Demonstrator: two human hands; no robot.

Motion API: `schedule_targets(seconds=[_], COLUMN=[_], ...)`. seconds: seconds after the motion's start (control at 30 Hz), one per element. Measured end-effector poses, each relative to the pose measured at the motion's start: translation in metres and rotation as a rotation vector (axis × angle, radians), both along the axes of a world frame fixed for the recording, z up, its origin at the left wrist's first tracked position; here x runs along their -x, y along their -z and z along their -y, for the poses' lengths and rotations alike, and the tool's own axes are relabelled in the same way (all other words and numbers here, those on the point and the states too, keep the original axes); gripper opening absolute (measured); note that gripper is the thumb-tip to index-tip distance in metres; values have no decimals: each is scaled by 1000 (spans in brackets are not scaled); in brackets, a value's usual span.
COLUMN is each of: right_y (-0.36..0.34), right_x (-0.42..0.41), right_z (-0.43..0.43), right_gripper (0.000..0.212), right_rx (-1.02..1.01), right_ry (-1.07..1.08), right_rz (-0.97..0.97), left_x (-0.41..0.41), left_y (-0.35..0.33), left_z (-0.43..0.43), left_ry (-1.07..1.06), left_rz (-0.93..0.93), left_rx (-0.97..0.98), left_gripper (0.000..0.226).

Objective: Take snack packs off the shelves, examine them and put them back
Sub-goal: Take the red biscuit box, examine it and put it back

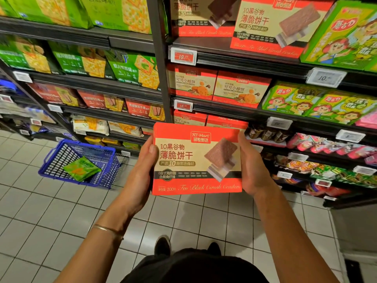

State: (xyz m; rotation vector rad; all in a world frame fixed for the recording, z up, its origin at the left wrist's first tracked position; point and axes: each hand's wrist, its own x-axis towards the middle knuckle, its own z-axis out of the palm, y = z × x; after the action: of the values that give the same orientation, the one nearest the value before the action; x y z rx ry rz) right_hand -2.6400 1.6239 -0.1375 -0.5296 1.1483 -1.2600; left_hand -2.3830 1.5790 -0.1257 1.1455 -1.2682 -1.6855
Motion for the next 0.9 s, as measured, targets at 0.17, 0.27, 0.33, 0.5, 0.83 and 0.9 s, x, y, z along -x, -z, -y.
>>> schedule_targets(seconds=[0.17,0.27,0.33,0.5,0.83,0.9], right_y=[3,6,2,0,4,3], right_x=[3,14,19,22,16,15], right_z=[0,-3,-5,-6,-10,-11], right_gripper=[53,58,76,82,67,66], right_rx=[44,122,154,174,230,248], right_ry=[88,163,201,269,224,176], right_rz=[-117,-11,104,158,247,274], left_x=[-6,-10,-13,-10,-17,-20], left_y=[8,1,-1,-2,1,1], left_z=[-14,-14,-12,-13,-7,-6], left_ry=[80,204,252,296,357,298], left_rz=[-106,-136,-127,-74,-64,-108], left_rx=[72,195,261,275,205,181], left_gripper=[60,65,70,78,73,76])
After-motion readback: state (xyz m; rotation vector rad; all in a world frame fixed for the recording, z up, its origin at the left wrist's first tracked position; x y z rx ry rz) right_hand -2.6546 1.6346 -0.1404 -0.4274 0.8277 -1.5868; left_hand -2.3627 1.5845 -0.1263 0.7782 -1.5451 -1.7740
